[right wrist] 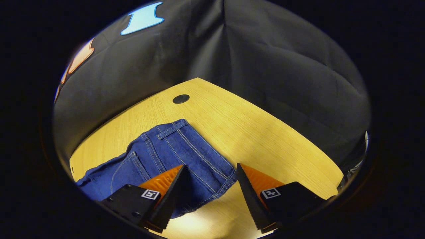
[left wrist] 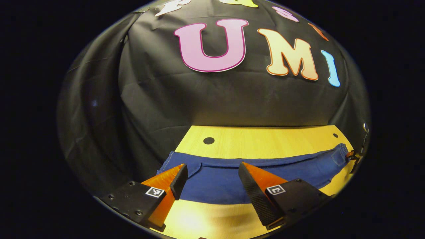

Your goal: Grasp the waist and the cuffs of the jeans and fold them to make the two legs overlap; first hold the waist and fold one-third of the jeans toward the cuffs, then hold the cuffs and fold the remaining one-third in the same direction to finish folding.

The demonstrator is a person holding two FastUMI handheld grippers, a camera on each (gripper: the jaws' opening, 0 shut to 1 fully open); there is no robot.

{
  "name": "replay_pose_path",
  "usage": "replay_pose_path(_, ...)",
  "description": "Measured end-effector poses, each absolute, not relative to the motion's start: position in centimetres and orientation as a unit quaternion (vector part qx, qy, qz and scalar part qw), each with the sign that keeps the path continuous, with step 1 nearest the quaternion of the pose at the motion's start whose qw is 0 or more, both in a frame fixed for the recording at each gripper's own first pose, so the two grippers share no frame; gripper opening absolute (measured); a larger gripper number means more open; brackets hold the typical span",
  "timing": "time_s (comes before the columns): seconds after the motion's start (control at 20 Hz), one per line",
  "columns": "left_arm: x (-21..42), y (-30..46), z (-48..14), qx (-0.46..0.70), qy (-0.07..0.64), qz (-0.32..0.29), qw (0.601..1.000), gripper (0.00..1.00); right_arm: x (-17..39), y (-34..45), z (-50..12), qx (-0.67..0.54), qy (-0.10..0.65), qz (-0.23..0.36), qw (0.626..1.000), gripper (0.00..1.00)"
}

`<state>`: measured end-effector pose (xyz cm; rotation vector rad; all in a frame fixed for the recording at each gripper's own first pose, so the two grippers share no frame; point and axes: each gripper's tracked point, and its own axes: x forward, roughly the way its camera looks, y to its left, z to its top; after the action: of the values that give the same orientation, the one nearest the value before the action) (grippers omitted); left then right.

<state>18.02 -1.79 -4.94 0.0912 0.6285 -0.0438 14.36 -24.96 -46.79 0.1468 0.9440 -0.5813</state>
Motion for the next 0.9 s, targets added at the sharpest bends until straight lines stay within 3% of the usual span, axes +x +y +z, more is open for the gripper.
replay_pose_path(0.05, 18.1, -1.8, -5.0, 0.049, 0.309, -0.021, 0.950, 0.95, 14.8, -24.1, -46.6, 0.054, 0.446, -0.248, 0.858, 0.91)
replay_pose_path(0.15, 18.2, -1.9, -5.0, 0.047, 0.307, -0.016, 0.950, 0.95, 15.7, -23.6, -46.9, -0.004, 0.445, -0.209, 0.871, 0.50)
replay_pose_path(0.2, 18.1, -1.8, -5.1, 0.042, 0.307, -0.013, 0.951, 1.00, 15.7, -23.3, -47.2, -0.021, 0.449, -0.201, 0.870, 0.48)
replay_pose_path(0.3, 18.2, -1.9, -4.9, 0.026, 0.308, -0.010, 0.951, 0.95, 15.8, -23.0, -46.7, -0.032, 0.444, -0.187, 0.876, 0.18)
replay_pose_path(0.35, 18.4, -2.0, -4.9, 0.020, 0.309, -0.009, 0.951, 0.96, 15.6, -23.2, -46.5, -0.023, 0.447, -0.176, 0.877, 0.08)
replay_pose_path(0.65, 18.6, -2.5, -4.0, 0.011, 0.294, -0.010, 0.956, 0.96, 15.3, -25.0, -43.6, 0.023, 0.417, -0.210, 0.884, 0.04)
replay_pose_path(0.9, 18.6, -3.0, -4.1, 0.010, 0.299, -0.024, 0.954, 0.95, 17.1, -24.7, -41.3, 0.008, 0.369, -0.173, 0.913, 0.02)
